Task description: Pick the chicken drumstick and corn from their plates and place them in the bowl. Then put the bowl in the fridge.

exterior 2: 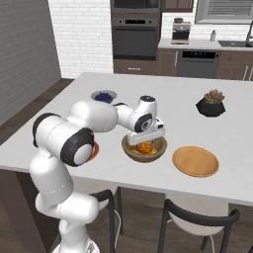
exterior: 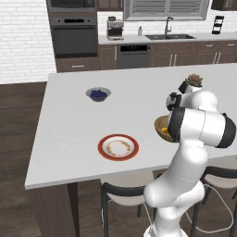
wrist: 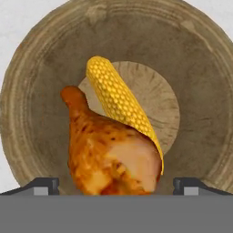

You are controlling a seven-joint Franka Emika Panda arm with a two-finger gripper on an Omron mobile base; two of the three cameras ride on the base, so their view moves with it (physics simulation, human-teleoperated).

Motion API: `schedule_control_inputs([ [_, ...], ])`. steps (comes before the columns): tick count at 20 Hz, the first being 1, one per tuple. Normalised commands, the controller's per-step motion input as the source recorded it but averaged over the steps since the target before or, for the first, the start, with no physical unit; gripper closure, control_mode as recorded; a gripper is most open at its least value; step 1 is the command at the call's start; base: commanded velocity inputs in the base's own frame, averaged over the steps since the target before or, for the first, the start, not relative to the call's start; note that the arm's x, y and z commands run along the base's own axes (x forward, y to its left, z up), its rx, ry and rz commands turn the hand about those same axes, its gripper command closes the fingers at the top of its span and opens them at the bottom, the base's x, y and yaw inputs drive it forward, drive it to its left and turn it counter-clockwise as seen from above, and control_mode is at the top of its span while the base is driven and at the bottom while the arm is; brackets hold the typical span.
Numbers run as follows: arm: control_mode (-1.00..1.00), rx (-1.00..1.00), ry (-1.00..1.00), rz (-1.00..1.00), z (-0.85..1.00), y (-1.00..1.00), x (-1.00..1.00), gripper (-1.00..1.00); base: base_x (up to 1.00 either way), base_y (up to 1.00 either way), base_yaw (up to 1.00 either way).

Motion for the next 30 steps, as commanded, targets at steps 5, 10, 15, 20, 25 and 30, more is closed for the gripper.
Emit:
schedule_control_inputs([
  [5, -1.0, 0.0, 0.0, 0.0, 0.0, 0.0, 0.0, -1.0, 0.0, 0.0, 0.0],
  [10, -1.0, 0.0, 0.0, -0.07, 0.23, -0.04, 0.0, -1.0, 0.0, 0.0, 0.0],
  [15, -1.0, 0.0, 0.0, -0.2, 0.52, 0.43, -0.01, -1.0, 0.0, 0.0, 0.0],
  [20, -1.0, -0.05, 0.01, -0.39, 0.26, 0.97, -0.01, -1.0, 0.0, 0.0, 0.0],
  [25, -1.0, -0.18, 0.08, -0.14, 0.0, 0.75, 0.12, -1.0, 0.0, 0.0, 0.0],
  [30, -1.0, -0.05, -0.08, -0.04, -0.25, 0.34, 0.22, -1.0, 0.0, 0.0, 0.0],
])
